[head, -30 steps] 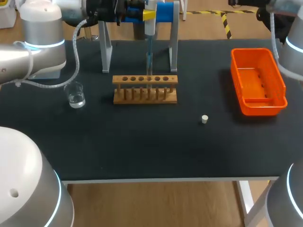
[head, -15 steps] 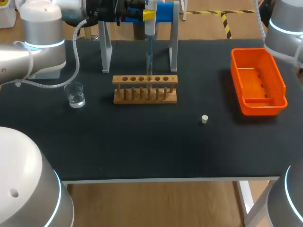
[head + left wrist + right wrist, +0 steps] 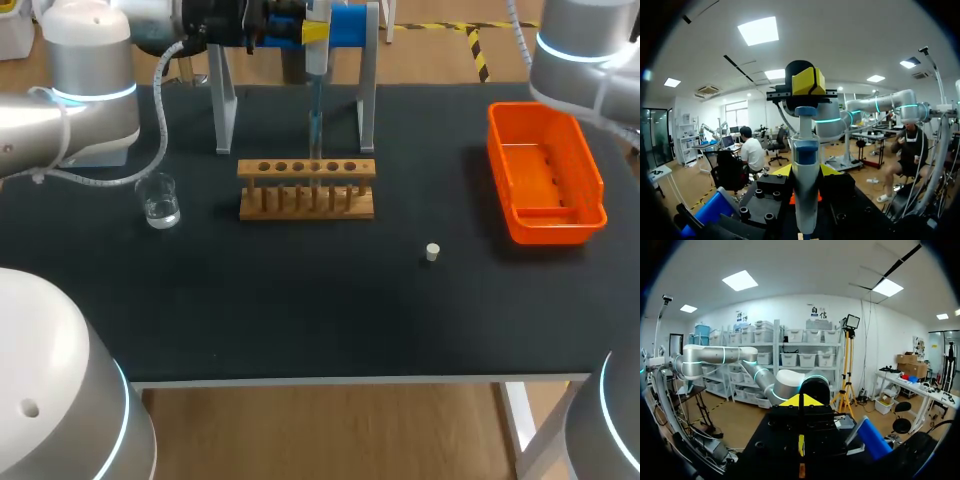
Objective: Invert the test tube, pick up the pipette, mount the tip to pipette, aspirate from beaker and dispense into the tube, eject the tip, return the pipette, and cap with the stopper.
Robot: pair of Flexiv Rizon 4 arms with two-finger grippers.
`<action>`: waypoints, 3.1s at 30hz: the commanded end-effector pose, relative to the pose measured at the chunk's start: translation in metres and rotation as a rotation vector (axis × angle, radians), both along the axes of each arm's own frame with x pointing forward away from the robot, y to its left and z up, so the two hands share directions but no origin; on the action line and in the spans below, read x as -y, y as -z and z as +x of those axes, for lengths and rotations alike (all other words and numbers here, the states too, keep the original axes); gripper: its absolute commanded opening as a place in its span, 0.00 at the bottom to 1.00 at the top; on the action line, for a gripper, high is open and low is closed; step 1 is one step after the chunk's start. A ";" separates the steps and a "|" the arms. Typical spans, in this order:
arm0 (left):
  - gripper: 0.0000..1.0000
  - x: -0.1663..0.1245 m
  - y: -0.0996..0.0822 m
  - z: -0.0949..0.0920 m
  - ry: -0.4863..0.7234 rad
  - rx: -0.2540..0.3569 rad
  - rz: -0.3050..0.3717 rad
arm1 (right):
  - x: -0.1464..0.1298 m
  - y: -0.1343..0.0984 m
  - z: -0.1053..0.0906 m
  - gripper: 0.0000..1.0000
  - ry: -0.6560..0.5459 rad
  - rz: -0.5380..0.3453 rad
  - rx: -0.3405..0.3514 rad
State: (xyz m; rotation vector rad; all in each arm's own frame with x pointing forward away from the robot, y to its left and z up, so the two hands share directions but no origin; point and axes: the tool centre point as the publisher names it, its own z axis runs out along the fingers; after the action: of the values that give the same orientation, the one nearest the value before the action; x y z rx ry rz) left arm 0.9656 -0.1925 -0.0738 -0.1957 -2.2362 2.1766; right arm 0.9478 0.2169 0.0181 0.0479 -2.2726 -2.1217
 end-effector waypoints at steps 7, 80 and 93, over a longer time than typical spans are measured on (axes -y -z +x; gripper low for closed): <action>0.00 -0.001 0.000 0.002 0.006 0.000 0.000 | -0.009 0.007 0.000 0.00 0.000 -0.001 -0.013; 0.00 -0.001 0.000 0.002 0.006 0.000 0.000 | -0.016 0.050 0.014 0.00 0.031 -0.062 -0.026; 0.00 -0.001 0.000 0.002 0.006 0.000 0.000 | -0.017 0.056 0.013 0.00 0.030 -0.073 -0.040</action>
State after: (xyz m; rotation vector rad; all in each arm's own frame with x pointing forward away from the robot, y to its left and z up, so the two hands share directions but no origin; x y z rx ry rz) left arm 0.9646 -0.1930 -0.0814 -0.1965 -2.2361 2.1754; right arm 0.9616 0.2337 -0.0309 -0.0295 -2.3384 -2.0353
